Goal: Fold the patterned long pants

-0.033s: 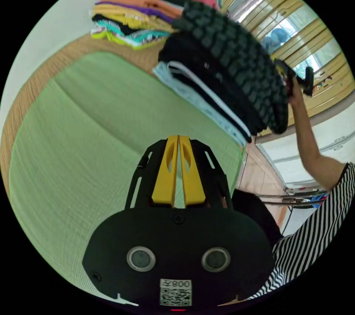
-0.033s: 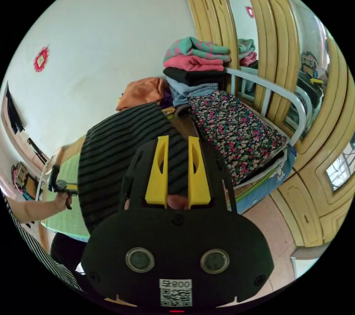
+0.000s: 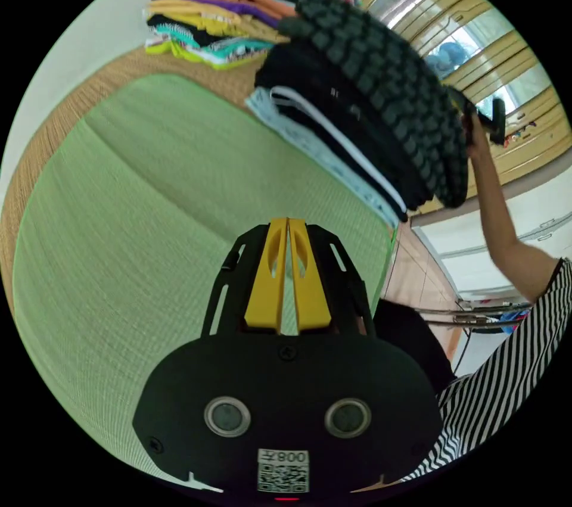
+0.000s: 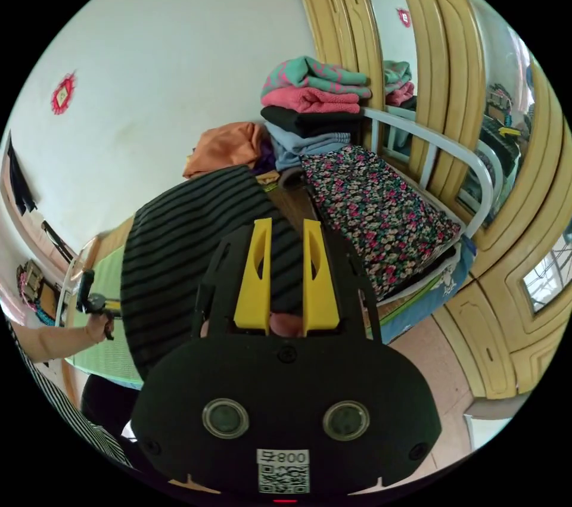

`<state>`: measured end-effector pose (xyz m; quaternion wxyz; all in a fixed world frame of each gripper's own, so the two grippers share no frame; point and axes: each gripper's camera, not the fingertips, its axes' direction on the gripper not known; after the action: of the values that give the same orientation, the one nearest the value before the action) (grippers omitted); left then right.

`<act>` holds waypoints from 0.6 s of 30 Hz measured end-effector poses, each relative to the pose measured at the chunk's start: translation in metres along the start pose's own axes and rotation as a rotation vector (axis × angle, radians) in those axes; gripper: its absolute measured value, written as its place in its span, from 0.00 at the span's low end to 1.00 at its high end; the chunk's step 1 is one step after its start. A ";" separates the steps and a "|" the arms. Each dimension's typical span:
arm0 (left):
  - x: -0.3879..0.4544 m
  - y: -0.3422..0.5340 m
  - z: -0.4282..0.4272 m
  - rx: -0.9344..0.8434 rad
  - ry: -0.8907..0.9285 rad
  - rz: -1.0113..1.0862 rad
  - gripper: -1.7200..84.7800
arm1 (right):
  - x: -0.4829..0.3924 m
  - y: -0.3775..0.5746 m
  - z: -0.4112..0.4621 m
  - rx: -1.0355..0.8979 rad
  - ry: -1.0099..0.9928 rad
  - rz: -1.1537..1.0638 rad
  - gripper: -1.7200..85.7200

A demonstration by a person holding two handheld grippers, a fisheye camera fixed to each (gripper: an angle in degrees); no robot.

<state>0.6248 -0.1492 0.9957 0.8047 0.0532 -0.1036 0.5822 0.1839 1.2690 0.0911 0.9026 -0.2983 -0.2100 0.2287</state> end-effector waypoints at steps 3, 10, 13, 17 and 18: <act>-0.002 0.021 0.005 -0.034 -0.013 -0.013 0.02 | 0.008 -0.041 0.022 -0.044 0.069 -0.026 0.13; -0.015 0.048 -0.017 0.034 0.039 -0.075 0.02 | 0.026 -0.103 0.098 -0.198 0.207 -0.060 0.14; -0.010 0.057 -0.027 0.034 -0.013 -0.037 0.02 | 0.036 -0.116 0.125 -0.260 0.264 -0.070 0.14; -0.004 0.071 -0.038 0.041 -0.044 -0.039 0.02 | 0.056 -0.124 0.138 -0.282 0.321 -0.056 0.11; -0.002 0.076 -0.041 0.044 -0.051 -0.042 0.02 | 0.065 -0.126 0.141 -0.300 0.325 -0.048 0.09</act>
<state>0.5560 -0.1189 0.9524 0.8124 0.0879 -0.1100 0.5659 0.2000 1.2766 0.2904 0.8753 -0.4570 -0.1002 0.1223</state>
